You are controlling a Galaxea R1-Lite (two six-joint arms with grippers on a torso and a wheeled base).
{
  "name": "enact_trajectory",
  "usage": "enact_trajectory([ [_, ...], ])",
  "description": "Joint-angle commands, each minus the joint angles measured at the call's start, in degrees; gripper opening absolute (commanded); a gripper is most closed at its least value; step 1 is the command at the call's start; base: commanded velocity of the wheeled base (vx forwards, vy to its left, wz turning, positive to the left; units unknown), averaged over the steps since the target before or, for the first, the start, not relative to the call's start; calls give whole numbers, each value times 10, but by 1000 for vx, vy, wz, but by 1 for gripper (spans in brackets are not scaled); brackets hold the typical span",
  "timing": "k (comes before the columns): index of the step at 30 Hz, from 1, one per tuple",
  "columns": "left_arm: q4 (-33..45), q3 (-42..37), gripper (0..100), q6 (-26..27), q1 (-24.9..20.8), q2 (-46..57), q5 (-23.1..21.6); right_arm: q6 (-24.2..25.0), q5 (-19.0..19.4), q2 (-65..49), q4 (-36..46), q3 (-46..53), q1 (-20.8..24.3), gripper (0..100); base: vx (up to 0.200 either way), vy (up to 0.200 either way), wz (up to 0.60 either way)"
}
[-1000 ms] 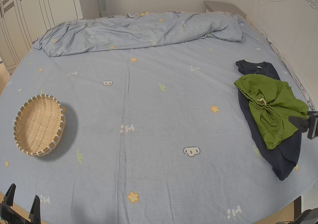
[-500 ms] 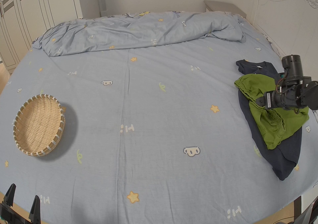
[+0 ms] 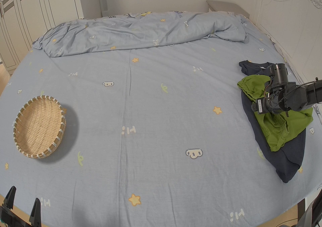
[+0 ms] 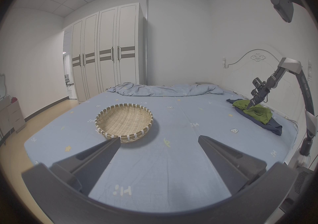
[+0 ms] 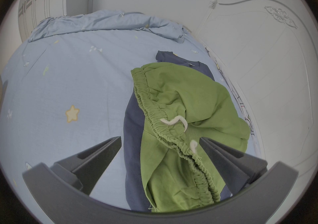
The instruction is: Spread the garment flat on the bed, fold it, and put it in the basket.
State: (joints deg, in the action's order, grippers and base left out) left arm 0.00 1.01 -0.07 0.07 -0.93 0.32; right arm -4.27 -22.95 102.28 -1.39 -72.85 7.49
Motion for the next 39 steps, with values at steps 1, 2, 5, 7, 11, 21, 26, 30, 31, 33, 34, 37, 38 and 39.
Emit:
enact_trajectory([
  [1,0,-10,100,0,0,9,0,0,0,25,0,-21,-3,100,0,0,0],
  [2,0,-10,100,0,0,9,0,-1,0,27,0,-24,-4,100,0,0,0],
  [5,0,-10,100,0,0,9,0,-5,0,31,0,-28,-3,100,0,0,0],
  [7,0,-10,100,0,0,9,0,-5,0,34,0,-34,-3,100,0,0,0],
  [11,0,-10,100,0,0,9,0,-5,-2,57,0,-59,-4,100,0,0,0],
  [21,0,-10,100,0,0,8,0,-9,-16,92,0,-96,-5,100,0,0,0],
  [26,0,-10,100,0,0,9,-1,-10,-16,97,0,-101,-5,100,0,0,0],
  [30,0,-10,100,0,0,9,0,-11,-17,102,1,-120,-18,100,0,0,0],
  [31,0,-10,100,0,0,9,0,-11,-17,102,1,-120,-19,100,0,0,0],
  [33,0,-10,100,0,0,9,0,-11,-17,104,1,-122,-26,100,0,0,0],
  [34,0,-10,100,0,0,9,0,-12,-17,107,1,-125,-27,100,0,0,0],
  [37,0,-10,100,0,0,9,-1,-12,-17,107,1,-128,-29,100,0,0,0],
  [38,0,-10,100,0,0,9,-1,-12,-17,110,1,-129,-29,100,0,0,0],
  [39,0,-10,100,0,0,9,0,-11,-17,110,1,-129,-28,0,0,0,0],
])
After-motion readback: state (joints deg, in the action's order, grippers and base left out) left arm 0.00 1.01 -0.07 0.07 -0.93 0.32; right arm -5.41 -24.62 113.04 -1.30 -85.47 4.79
